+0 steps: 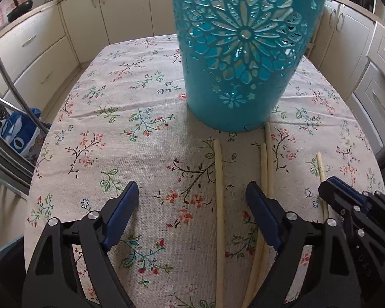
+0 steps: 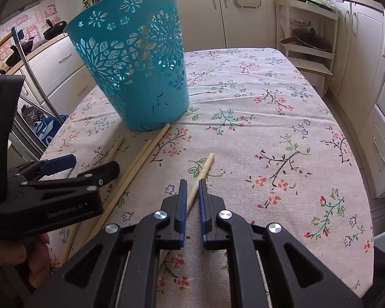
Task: Organize utensils
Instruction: 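Lower both tools to the remaining chopsticks and close the left tool on one, then raise the left tool's chopstick over the teal cup and open it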
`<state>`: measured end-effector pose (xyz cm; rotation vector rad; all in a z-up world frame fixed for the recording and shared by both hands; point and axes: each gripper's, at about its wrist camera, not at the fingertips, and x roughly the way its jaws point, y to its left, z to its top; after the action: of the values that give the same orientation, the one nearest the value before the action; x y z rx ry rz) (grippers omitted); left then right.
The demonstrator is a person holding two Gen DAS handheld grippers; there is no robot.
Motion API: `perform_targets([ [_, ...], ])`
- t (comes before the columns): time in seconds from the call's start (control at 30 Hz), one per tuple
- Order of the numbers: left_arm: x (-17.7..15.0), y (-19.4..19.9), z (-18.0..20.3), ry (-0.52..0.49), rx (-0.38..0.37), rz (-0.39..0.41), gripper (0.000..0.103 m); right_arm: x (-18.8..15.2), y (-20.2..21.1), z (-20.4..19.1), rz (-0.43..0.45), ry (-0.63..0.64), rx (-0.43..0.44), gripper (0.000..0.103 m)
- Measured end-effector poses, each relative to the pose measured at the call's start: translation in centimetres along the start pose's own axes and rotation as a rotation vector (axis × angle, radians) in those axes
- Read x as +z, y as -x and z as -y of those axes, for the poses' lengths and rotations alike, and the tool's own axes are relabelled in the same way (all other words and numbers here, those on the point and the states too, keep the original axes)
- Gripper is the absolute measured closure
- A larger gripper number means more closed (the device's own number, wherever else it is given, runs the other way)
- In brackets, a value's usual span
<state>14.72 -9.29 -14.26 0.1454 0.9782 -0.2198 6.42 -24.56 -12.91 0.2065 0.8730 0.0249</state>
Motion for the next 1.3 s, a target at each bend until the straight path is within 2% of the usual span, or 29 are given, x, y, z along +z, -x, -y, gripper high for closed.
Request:
perform_targets([
  [0.03,0.0,0.1,0.2,-0.011,-0.006,0.008,0.034,0.0,0.0,0.0,0.001,0.001,0.000,0.093],
  [0.1,0.0,0.3,0.5,-0.027,-0.021,0.022,0.054,0.0,-0.1,0.0,0.001,0.002,0.002,0.093],
  [0.13,0.1,0.4,0.6,-0.033,-0.030,0.027,0.060,0.0,0.0,0.0,0.002,0.001,0.003,0.093],
  [0.17,0.2,0.5,0.7,-0.035,-0.039,0.031,0.074,0.0,0.0,0.1,0.002,0.001,0.004,0.093],
  [0.23,0.3,0.5,0.6,-0.028,-0.057,0.025,0.084,0.0,0.0,0.1,0.000,-0.002,0.005,0.093],
  [0.27,0.4,0.6,0.5,-0.022,-0.071,0.020,0.096,0.0,0.0,0.2,-0.004,-0.007,0.008,0.093],
  [0.3,0.5,0.6,0.2,-0.007,-0.098,0.010,0.098,0.1,0.0,0.3,-0.008,-0.014,0.012,0.093],
  [0.5,0.1,0.9,-0.9,0.028,-0.168,0.003,0.098,0.0,0.1,0.3,-0.013,-0.010,0.011,0.093],
  [0.63,0.0,2.3,-1.3,0.046,-0.206,0.043,0.098,0.0,0.1,0.3,-0.012,-0.016,0.015,0.093],
  [0.73,0.0,2.4,-1.7,0.053,-0.200,0.044,0.098,0.0,0.1,0.3,-0.016,-0.021,0.019,0.093],
  [0.8,-0.2,1.4,-1.8,0.056,-0.189,0.001,0.097,0.0,0.2,0.4,-0.020,-0.021,0.022,0.093],
  [0.9,-0.5,0.8,-1.6,0.032,-0.181,0.016,0.097,0.0,0.2,0.4,-0.020,-0.016,0.022,0.093],
  [1.13,-0.3,0.1,-1.8,0.050,-0.204,0.009,0.098,-0.2,0.1,0.3,-0.014,-0.007,0.021,0.093],
  [1.2,-0.2,0.5,-2.2,0.078,-0.220,0.019,0.098,-0.2,0.1,0.3,-0.010,-0.011,0.025,0.093],
  [1.3,0.1,2.9,-3.2,0.122,-0.277,0.090,0.098,-0.2,0.1,0.5,-0.004,-0.013,0.031,0.093],
])
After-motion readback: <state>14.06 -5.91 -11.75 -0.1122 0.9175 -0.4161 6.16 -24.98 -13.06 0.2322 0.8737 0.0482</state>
